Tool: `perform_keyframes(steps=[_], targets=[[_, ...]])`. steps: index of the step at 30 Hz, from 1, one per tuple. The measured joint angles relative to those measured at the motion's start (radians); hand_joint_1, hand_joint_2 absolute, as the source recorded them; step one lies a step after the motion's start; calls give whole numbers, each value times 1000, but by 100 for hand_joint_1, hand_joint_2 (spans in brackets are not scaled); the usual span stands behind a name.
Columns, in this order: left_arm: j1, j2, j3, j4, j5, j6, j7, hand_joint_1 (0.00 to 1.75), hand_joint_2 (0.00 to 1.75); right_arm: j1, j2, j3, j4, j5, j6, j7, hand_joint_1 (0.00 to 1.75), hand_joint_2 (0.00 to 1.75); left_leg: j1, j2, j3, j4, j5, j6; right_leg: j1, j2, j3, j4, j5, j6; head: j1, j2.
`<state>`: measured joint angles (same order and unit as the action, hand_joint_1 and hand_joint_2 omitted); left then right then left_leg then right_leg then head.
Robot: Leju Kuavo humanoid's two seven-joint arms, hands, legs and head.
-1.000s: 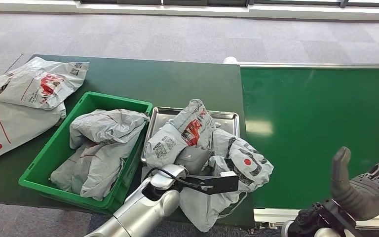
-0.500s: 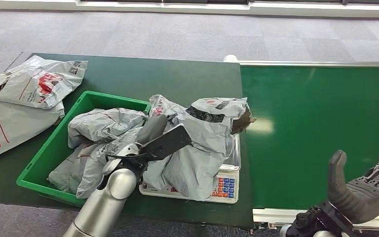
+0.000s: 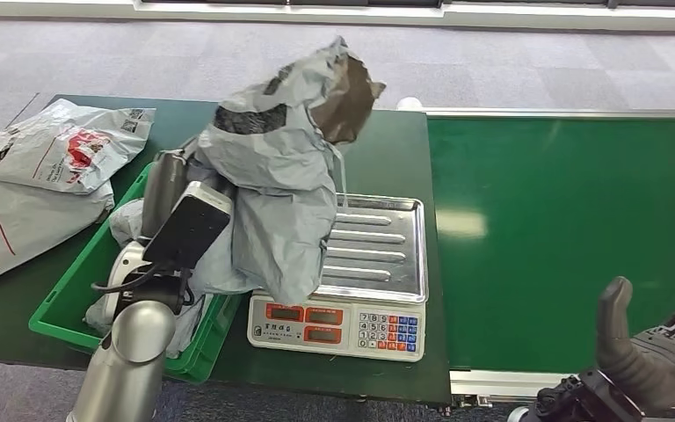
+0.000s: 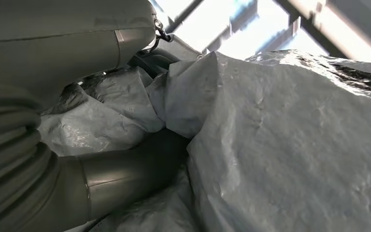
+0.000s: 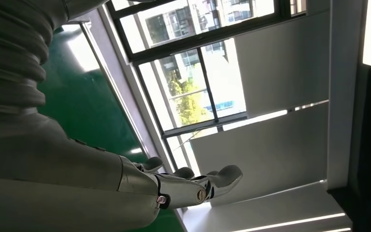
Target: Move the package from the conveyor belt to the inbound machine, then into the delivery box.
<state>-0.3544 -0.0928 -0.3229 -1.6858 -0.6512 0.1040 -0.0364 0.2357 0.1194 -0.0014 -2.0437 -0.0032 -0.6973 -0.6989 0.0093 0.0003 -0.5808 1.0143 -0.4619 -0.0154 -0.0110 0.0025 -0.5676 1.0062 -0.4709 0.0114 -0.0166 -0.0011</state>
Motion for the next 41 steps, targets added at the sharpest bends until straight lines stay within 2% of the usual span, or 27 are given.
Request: perform_keyframes(steps=[3,8,12,15,17,20,23,24,27,28,30,32,35,41], targets=[[1,35,66,-48,-129,116,34,175,175,14,0,-2,-4,-2,0,0,0,175,0,0,0,0,0,0,1,0,0,0,0,0,0,0],[17,87,200,-18,-368,148,132,175,175,32,-3,0,-5,-10,0,0,0,175,0,0,0,-1,1,-1,1,0,0,0,-1,-2,0,0],[43,113,312,100,-608,96,245,175,175,32,-11,12,-1,-18,0,0,0,175,0,0,1,-1,1,-2,1,0,0,1,-1,-2,0,0],[56,126,393,220,-713,46,298,175,175,32,-20,27,8,-19,0,0,0,175,0,1,1,-1,1,-2,1,1,0,1,0,-2,0,0],[55,135,443,322,-726,-21,298,175,175,32,-28,35,15,-20,0,2,0,175,0,0,1,-1,1,-2,1,1,0,1,0,-2,0,0],[41,146,512,487,-690,-120,251,175,175,31,-40,47,26,-21,0,6,0,175,0,0,1,-1,1,-2,1,1,0,1,-1,-2,0,0],[8,149,548,591,-667,-143,219,175,175,31,-49,53,36,-21,0,7,0,175,-1,-3,4,-3,0,-1,-2,-2,6,1,-3,-2,0,0],[-4,149,554,615,-664,-145,216,167,175,31,-50,55,40,-21,0,7,0,175,-2,-4,6,-5,-2,0,-4,-4,10,1,-5,-2,0,0],[-27,149,568,664,-658,-147,210,36,175,30,-54,57,48,-22,0,7,0,175,-6,-5,17,-8,-13,1,-6,-6,23,1,-13,-2,0,0],[-31,149,572,674,-651,-147,204,0,175,31,-54,57,50,-22,0,7,0,175,-7,-5,22,-8,-16,0,-6,-6,27,1,-16,-3,0,0],[-33,148,582,682,-598,-146,168,0,175,33,-56,57,54,-25,0,6,0,175,-7,-4,30,-10,-17,-2,-6,-6,33,1,-19,-3,0,0],[-20,143,595,658,-476,-143,91,0,175,40,-58,58,56,-32,0,4,0,175,-7,-4,37,-12,-15,-2,-6,-6,38,1,-18,-5,0,0],[36,122,603,551,-252,-131,-28,0,175,58,-59,57,56,-43,0,3,0,175,-6,-7,43,-12,-8,-5,-5,-9,38,1,-17,-7,0,0],[154,85,575,322,-20,-75,-140,0,175,75,-60,56,56,-48,0,1,0,175,-5,-2,33,-12,-6,-8,-4,-2,25,2,-12,-9,0,0]])
